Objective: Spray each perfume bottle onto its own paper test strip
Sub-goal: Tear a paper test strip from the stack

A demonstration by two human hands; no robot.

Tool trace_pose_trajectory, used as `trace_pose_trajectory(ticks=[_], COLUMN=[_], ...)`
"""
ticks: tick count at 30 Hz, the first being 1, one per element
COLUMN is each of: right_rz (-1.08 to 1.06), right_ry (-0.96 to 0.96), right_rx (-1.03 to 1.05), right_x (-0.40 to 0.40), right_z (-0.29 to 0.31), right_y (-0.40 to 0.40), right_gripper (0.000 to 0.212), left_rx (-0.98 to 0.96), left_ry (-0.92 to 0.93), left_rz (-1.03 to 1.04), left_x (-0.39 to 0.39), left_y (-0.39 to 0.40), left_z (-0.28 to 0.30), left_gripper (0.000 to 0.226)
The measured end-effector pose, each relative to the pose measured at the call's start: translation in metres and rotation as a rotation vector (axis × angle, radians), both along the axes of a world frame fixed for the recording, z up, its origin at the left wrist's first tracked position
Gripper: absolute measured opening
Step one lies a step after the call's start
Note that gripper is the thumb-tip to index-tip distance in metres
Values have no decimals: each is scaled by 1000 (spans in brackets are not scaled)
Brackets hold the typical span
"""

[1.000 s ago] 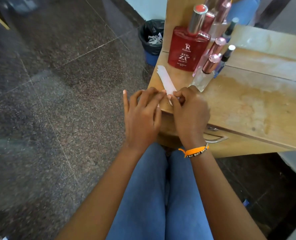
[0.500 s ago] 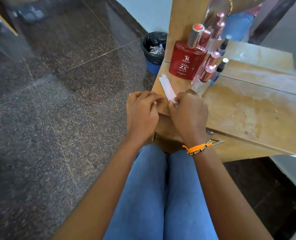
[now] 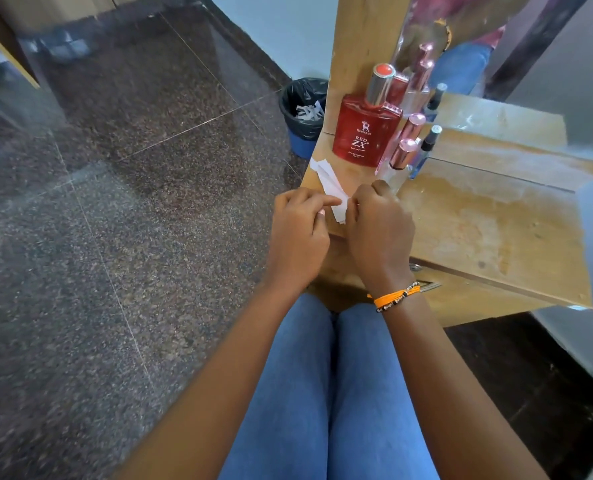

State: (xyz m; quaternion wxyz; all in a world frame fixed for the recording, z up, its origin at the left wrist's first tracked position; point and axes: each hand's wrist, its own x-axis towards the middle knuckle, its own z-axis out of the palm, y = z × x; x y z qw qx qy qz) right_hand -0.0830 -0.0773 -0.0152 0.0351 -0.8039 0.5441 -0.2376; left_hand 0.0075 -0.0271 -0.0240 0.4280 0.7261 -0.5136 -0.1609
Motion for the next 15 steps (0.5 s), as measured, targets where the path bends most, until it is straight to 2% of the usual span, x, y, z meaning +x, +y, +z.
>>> trace_pose_trajectory(ticks=[3,6,8,10,13,15], right_rz=[-14,-6,30,74,142,87], right_ry=[-71,-137,-123,-107,-205,-455], right_rx=[-83,-195,-258,-305,-216,-64], right_x=[-6,-19,-29,-42,-61,-70], right_z=[5,12,12,8,3,6], right_y=[7,22,34,43,51,52], right_gripper=[9,17,18,19,18,19], left_rx=[-19,19,57,63,81,135], left_ry=[92,386,531,581,572,577], left_rz=[50,63,54,30,-31,-95], left_x=[-5,-11,-14,-18,-27,-34], left_y=[0,0,-1,-2,-3,-2], left_z=[6,18,23,23,19,16], left_gripper=[29,19,24,27,28,24])
